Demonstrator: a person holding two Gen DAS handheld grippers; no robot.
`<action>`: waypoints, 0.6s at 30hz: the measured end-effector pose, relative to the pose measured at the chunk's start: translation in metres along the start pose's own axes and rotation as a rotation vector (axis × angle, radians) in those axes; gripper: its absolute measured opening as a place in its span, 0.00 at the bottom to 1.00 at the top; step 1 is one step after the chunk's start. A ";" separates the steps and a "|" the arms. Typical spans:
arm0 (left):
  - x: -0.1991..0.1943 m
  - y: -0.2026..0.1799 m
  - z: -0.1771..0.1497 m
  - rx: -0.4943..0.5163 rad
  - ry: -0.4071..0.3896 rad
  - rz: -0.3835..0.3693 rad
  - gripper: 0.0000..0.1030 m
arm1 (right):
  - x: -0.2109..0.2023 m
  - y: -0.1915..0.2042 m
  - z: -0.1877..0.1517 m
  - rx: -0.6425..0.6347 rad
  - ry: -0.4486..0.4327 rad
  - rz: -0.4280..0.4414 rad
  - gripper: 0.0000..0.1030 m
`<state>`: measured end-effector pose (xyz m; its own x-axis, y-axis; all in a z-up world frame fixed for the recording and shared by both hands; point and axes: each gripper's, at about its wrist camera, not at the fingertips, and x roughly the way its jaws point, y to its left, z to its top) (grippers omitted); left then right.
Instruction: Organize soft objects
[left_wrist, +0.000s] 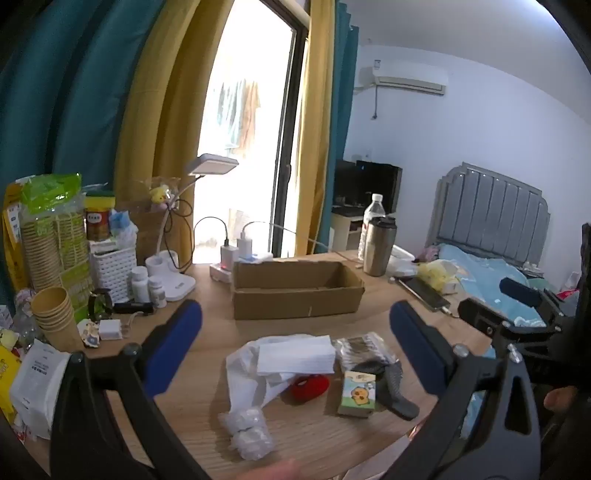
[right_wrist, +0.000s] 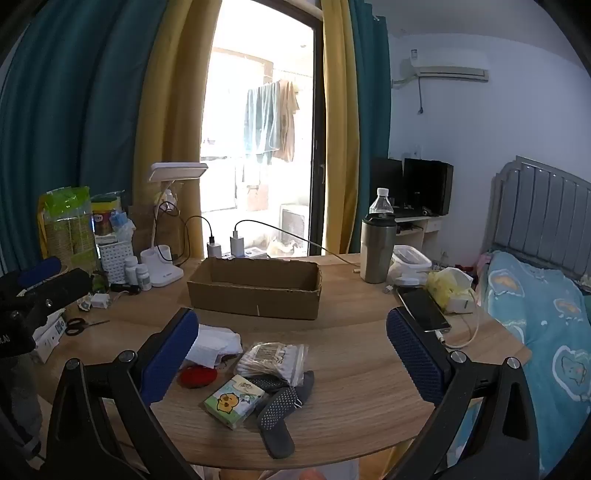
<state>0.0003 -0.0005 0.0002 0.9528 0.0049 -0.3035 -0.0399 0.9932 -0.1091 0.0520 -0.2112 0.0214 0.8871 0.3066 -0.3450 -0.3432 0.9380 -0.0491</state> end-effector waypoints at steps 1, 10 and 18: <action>0.000 -0.001 0.000 -0.002 0.000 0.001 0.99 | 0.000 0.000 0.000 0.000 -0.001 0.000 1.00; 0.001 -0.003 0.003 -0.017 0.011 -0.016 0.99 | 0.003 0.001 -0.002 -0.004 0.003 0.003 1.00; -0.002 -0.004 -0.004 -0.026 0.001 -0.021 0.99 | 0.000 0.000 -0.001 0.000 -0.003 -0.003 1.00</action>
<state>-0.0029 -0.0050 -0.0024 0.9532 -0.0157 -0.3020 -0.0280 0.9898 -0.1400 0.0516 -0.2116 0.0206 0.8889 0.3046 -0.3422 -0.3408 0.9388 -0.0495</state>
